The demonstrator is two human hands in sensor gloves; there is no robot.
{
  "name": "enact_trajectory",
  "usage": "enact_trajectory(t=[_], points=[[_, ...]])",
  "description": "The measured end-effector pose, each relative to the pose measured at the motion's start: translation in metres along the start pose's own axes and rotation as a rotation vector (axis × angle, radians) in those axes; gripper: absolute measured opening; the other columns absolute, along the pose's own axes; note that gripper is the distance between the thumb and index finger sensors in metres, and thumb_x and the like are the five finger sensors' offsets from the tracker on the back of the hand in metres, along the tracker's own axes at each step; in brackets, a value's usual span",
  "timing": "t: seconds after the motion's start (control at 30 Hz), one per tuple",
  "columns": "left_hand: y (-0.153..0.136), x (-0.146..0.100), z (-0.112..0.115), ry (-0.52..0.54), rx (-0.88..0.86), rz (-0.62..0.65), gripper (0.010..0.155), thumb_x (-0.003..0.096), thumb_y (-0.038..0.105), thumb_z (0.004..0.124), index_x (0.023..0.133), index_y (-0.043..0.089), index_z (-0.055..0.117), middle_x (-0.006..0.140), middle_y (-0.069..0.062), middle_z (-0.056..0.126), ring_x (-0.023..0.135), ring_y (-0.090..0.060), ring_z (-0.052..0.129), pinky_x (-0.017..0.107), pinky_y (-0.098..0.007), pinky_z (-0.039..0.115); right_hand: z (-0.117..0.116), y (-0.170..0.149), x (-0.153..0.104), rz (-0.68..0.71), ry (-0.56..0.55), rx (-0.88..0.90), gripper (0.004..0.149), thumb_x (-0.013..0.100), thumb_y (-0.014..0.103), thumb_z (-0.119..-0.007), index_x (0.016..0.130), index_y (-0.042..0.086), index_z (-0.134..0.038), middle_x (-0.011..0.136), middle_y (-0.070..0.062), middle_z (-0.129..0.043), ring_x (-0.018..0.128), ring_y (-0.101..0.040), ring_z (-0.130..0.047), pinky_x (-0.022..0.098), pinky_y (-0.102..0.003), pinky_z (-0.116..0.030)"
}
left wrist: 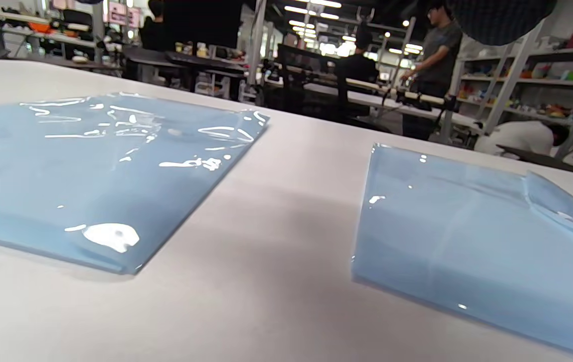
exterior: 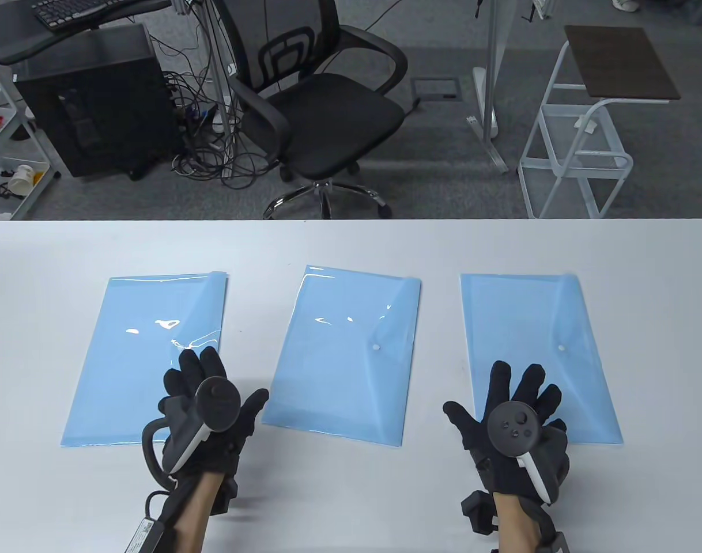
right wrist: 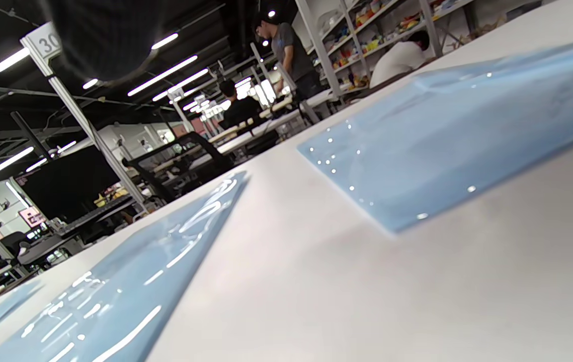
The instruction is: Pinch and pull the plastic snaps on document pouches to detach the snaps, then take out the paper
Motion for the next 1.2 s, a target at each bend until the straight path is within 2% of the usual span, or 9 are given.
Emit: enact_trajectory(t=[0.27,0.47,0.73,0.9,1.1,1.2], points=[[0.044,0.037,0.01,-0.082,-0.009,-0.033,0.108,0.0527,0.073,0.07,0.115,-0.004,0.027,0.119,-0.036,0.037,0.101,-0.064,0.058,0.066,-0.069,0.063,-0.002,0.001,0.0,0.006,0.012,-0.006,0.101,0.046,0.074,-0.068,0.118,0.025,-0.019,0.122,-0.026,0.002,0.102,-0.066,-0.005,0.063,-0.087,-0.021],[0.061,0.061,0.041,-0.176,0.022,-0.112,0.112,0.049,0.074,0.077,0.114,-0.007,0.036,0.115,-0.033,0.053,0.094,-0.06,0.069,0.063,-0.066,0.069,-0.005,0.001,0.002,0.006,0.033,0.0,0.1,0.046,0.073,-0.069,0.118,0.023,-0.02,0.123,-0.027,-0.001,0.102,-0.066,-0.008,0.063,-0.087,-0.023],[0.063,0.088,0.077,-0.318,0.041,-0.212,0.115,0.0461,0.071,0.084,0.112,-0.011,0.036,0.111,-0.038,0.051,0.09,-0.064,0.069,0.062,-0.067,0.069,-0.004,0.009,-0.001,0.041,0.036,0.013,0.1,0.047,0.072,-0.07,0.119,0.022,-0.022,0.123,-0.028,-0.004,0.102,-0.067,-0.01,0.063,-0.087,-0.024],[0.06,0.093,0.08,-0.312,0.046,-0.258,0.114,0.045,0.067,0.088,0.112,-0.011,0.038,0.11,-0.038,0.048,0.088,-0.063,0.068,0.062,-0.069,0.067,-0.009,0.012,0.0,0.049,0.054,0.01,0.1,0.047,0.072,-0.07,0.118,0.022,-0.022,0.123,-0.029,-0.006,0.103,-0.067,-0.012,0.063,-0.087,-0.024],[0.054,0.096,0.08,-0.305,-0.042,-0.299,0.104,0.043,0.058,0.094,0.109,-0.009,0.047,0.103,-0.03,0.064,0.08,-0.055,0.077,0.06,-0.065,0.072,-0.008,0.015,-0.001,0.056,0.051,0.029,0.1,0.047,0.072,-0.07,0.118,0.021,-0.023,0.123,-0.029,-0.007,0.103,-0.067,-0.013,0.063,-0.087,-0.025],[0.052,0.096,0.079,-0.294,-0.069,-0.33,0.101,0.0422,0.054,0.096,0.107,-0.008,0.05,0.1,-0.029,0.067,0.076,-0.051,0.082,0.057,-0.062,0.075,-0.009,0.016,-0.002,0.06,0.053,0.029,0.1,0.047,0.072,-0.07,0.119,0.02,-0.023,0.123,-0.029,-0.008,0.103,-0.067,-0.014,0.063,-0.087,-0.025]])
Point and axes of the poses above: the tracker on the back of each hand, its own y axis roughly to the thumb side, its own x axis roughly from the wrist to the fingertips, z = x × y, the point moved 5 cm from there along x, roughly from the wrist to the fingertips
